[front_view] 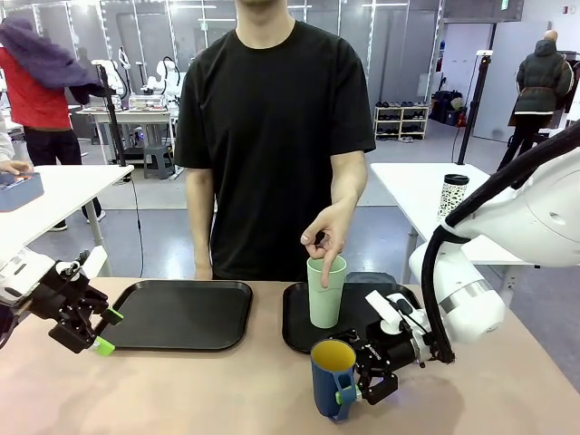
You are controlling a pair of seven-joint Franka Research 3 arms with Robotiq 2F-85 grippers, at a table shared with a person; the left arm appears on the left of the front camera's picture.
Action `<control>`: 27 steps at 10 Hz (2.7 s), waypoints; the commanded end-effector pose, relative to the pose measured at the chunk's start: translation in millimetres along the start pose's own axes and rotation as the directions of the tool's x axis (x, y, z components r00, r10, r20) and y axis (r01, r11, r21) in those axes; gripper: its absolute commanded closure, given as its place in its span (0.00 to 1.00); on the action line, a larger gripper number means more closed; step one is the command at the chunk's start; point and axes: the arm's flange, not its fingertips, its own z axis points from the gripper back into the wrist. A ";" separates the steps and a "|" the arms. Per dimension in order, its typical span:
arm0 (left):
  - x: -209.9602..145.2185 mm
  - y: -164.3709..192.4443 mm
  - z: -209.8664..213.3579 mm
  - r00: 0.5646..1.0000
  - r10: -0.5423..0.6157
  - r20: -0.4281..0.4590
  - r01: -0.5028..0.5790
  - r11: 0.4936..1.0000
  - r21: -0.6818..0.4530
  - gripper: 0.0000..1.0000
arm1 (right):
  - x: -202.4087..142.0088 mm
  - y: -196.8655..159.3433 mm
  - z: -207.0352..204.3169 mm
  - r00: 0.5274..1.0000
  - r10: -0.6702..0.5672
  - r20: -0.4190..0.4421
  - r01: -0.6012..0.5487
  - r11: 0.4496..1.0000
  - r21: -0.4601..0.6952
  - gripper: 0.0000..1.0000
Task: Sort and store the cups by type.
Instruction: Pick up the Handle plastic cup and place it into the empty Flat Tray.
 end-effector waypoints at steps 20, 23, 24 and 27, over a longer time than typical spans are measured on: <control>0.0 0.4 -0.7 1.000 -0.014 0.012 0.014 1.000 0.026 0.00 | 50.7 -17.6 -8.1 0.998 -0.046 0.035 0.052 0.975 -0.217 0.39; 0.0 0.4 -0.7 1.000 -0.014 0.012 0.014 1.000 0.026 0.00 | 48.1 -22.7 0.5 0.999 -0.025 0.044 0.033 0.979 -0.200 0.39; 0.0 0.4 -0.7 1.000 -0.014 0.012 0.014 1.000 0.026 0.00 | 48.1 -22.7 0.5 0.999 -0.025 0.044 0.033 0.979 -0.200 0.39; 0.0 0.4 -0.7 1.000 -0.014 0.012 0.014 1.000 0.026 0.00 | 48.1 -22.7 0.5 0.999 -0.025 0.044 0.033 0.979 -0.200 0.39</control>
